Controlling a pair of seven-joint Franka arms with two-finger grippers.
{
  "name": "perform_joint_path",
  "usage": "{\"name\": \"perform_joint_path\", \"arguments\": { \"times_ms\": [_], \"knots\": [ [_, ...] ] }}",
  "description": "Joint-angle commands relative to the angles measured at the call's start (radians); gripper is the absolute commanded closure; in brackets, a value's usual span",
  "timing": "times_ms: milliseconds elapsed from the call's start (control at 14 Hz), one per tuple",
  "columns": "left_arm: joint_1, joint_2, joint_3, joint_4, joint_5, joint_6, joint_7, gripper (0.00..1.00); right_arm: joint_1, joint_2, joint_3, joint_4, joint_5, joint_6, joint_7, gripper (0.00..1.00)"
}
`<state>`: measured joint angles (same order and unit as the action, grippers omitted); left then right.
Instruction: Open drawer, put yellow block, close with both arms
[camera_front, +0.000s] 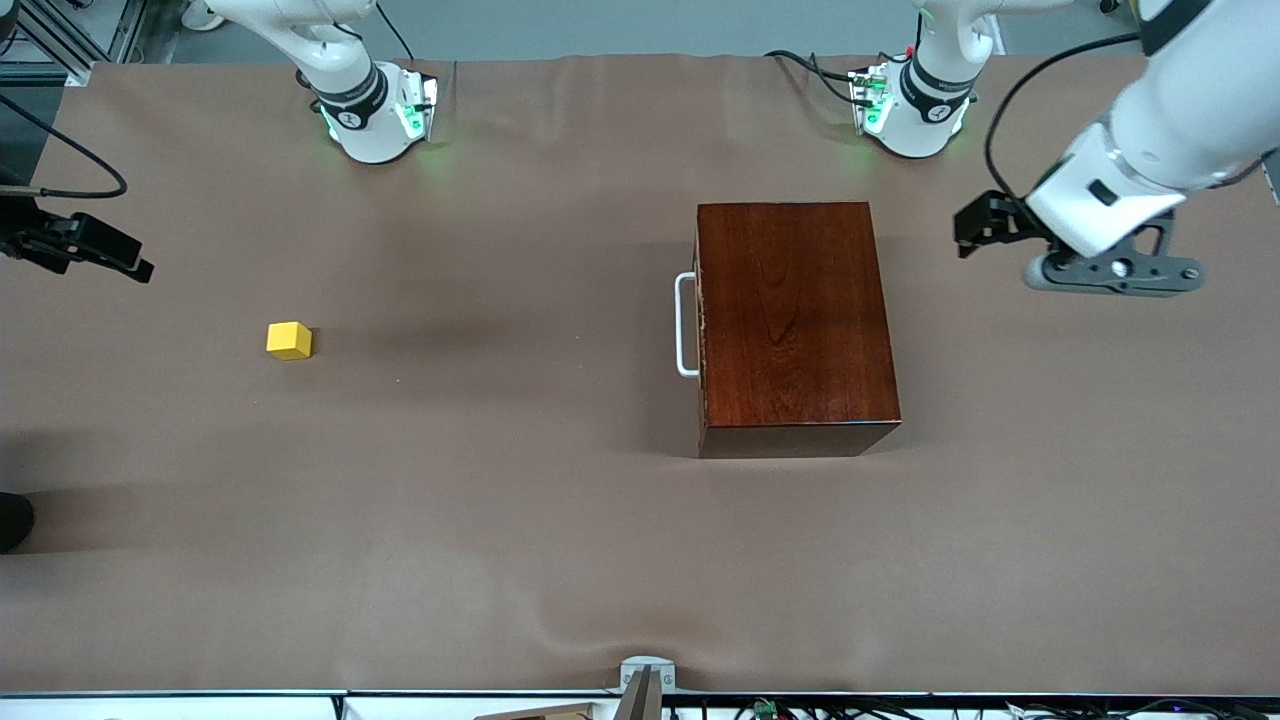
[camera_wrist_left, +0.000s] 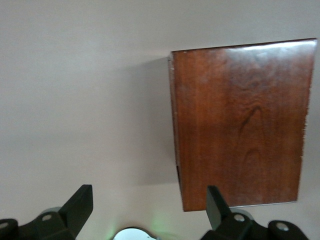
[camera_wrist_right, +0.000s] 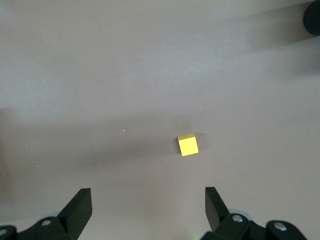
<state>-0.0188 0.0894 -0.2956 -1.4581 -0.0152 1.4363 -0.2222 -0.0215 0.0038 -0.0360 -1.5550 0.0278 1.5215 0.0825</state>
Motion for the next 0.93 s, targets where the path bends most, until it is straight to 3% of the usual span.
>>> {"name": "perform_joint_path", "arguments": {
  "times_ms": [0, 215, 859],
  "knots": [
    [-0.007, 0.015, -0.042, 0.068, -0.031, -0.014, -0.046, 0.0, 0.008, -0.01, -0.004, 0.001, 0.007, -0.007, 0.016, 0.0],
    [-0.047, 0.042, -0.05, 0.111, -0.089, 0.031, -0.123, 0.0, 0.008, -0.008, -0.004, 0.001, 0.007, -0.007, 0.014, 0.0],
    [-0.222, 0.171, -0.048, 0.111, -0.115, 0.312, -0.414, 0.0, 0.009, -0.008, -0.004, 0.001, 0.003, -0.006, 0.014, 0.0]
  ]
}}
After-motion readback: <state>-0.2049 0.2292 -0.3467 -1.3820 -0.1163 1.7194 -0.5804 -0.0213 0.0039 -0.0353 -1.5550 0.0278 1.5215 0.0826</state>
